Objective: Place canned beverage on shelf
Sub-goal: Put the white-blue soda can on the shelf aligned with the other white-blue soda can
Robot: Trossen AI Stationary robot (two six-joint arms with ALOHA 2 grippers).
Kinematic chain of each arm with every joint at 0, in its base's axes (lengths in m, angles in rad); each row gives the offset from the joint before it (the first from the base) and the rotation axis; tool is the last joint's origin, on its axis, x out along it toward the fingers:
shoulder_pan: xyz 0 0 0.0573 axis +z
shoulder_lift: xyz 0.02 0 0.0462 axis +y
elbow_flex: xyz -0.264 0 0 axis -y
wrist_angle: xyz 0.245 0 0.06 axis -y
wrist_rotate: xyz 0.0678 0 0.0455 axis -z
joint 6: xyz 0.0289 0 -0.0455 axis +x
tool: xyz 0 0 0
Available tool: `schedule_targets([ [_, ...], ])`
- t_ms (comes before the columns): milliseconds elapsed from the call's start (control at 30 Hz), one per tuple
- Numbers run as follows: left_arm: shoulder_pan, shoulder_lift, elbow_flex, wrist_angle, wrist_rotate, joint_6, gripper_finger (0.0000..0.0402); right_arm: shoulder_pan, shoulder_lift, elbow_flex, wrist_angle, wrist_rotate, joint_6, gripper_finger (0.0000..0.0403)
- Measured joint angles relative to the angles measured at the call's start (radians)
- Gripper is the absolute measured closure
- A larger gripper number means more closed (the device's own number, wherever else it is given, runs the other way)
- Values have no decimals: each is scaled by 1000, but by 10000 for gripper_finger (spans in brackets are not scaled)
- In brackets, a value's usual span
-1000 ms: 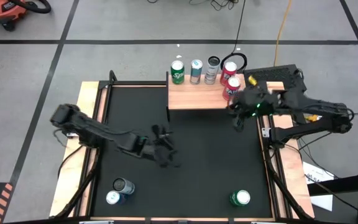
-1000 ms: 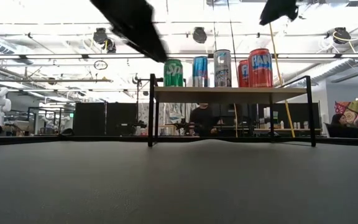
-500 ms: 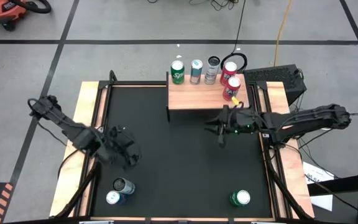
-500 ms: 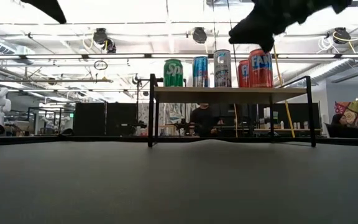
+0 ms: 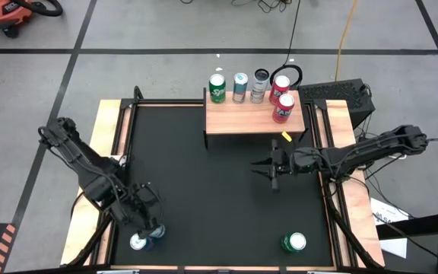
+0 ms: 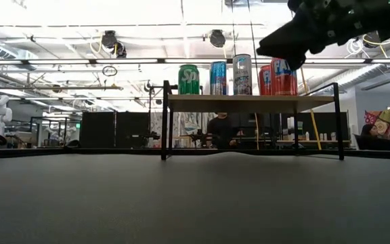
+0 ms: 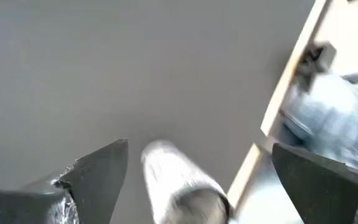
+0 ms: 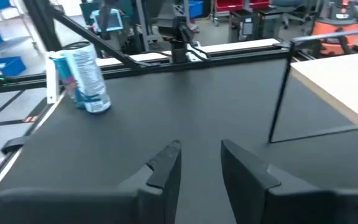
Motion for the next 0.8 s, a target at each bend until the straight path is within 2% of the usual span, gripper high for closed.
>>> schedule_targets([
  [200, -40, 0, 7, -35, 46, -128, 6, 58, 12, 0, 17, 2, 1, 298],
  [367, -73, 23, 5, -150, 63, -205, 6, 101, 97, 0, 120, 3, 2, 298],
  [633, -123, 84, 2, -88, 65, -178, 6, 113, 278, 0, 303, 11, 28, 298],
  [800, -141, 109, 2, -72, 36, -176, 6, 113, 315, 0, 398, 10, 21, 298],
])
